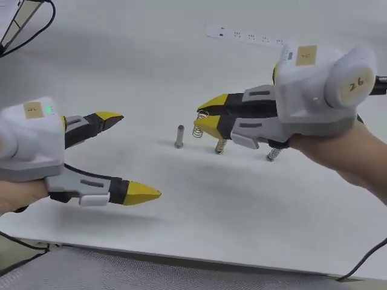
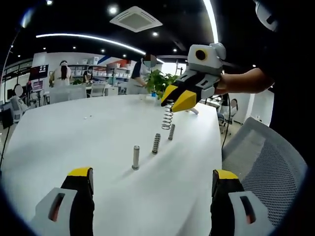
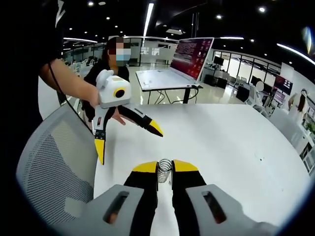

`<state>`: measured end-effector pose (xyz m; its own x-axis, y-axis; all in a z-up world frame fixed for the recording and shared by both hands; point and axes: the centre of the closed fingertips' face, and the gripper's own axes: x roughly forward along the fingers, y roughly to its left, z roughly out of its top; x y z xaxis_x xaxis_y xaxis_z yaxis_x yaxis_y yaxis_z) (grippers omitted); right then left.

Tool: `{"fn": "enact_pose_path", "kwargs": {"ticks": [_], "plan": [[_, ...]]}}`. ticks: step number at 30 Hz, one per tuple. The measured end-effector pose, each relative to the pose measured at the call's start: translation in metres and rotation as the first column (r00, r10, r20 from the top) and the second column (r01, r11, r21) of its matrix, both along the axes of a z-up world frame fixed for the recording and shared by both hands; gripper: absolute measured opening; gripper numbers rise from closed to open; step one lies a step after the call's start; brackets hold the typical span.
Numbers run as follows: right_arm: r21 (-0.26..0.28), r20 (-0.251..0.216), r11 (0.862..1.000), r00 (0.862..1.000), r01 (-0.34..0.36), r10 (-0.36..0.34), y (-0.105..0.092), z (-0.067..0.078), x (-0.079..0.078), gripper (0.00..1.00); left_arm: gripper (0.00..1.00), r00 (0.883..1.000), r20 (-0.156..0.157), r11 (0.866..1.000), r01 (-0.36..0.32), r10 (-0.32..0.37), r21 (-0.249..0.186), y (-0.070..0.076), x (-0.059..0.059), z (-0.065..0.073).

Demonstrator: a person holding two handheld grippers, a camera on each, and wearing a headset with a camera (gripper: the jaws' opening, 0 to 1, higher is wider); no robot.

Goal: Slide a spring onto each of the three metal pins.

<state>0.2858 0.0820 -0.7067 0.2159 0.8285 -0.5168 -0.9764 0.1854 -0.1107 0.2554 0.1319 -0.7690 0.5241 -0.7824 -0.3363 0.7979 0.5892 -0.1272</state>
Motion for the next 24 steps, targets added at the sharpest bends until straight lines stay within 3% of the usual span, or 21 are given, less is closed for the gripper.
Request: {"fn": "enact_pose_path", "kwargs": {"ticks": [11,24], "plan": [[-0.003,-0.035,0.999,0.999,0.038,-0.038,0.012,-0.007,0.023,0.07,0.98,1.000,-0.010,1.000,-0.017,0.017,-0.013,0.000,0.000,-0.001],[-0.012,-0.052,0.999,0.997,0.050,-0.050,0.019,-0.016,0.033,0.07,0.98,0.999,-0.020,0.999,-0.029,0.029,-0.018,0.004,-0.001,-0.004]]}}
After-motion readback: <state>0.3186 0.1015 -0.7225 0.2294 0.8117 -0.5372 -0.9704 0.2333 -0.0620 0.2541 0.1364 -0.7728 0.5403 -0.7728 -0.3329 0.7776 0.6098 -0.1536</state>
